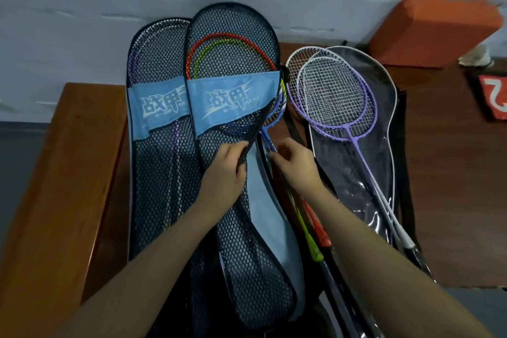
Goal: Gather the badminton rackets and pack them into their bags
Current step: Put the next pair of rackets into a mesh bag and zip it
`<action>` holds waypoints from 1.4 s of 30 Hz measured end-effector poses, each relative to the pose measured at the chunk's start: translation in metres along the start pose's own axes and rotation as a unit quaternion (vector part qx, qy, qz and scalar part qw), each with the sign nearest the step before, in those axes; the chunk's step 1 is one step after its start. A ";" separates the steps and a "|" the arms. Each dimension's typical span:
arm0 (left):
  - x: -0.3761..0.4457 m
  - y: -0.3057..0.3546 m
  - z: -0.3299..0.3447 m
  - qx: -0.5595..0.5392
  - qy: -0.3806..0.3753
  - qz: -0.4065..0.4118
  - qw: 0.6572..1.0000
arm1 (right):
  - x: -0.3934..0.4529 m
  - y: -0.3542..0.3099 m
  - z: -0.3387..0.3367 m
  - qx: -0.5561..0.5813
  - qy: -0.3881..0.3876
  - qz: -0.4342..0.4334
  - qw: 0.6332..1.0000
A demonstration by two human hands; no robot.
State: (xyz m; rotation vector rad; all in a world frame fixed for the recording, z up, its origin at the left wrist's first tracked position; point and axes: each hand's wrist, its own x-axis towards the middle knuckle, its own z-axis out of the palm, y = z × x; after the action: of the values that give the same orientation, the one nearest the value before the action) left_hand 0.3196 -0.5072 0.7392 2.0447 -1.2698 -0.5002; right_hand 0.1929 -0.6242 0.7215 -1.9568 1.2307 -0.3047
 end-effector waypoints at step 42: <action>-0.185 0.052 0.041 -0.044 0.011 -0.094 0.995 | -0.191 0.067 -0.007 -0.188 -0.032 -0.002 0.982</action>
State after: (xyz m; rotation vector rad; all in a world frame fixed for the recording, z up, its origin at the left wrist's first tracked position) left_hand 0.1774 -0.3718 0.7424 2.0984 -1.0298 -0.6070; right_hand 0.0496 -0.4814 0.7154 -2.2682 1.3158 -0.0066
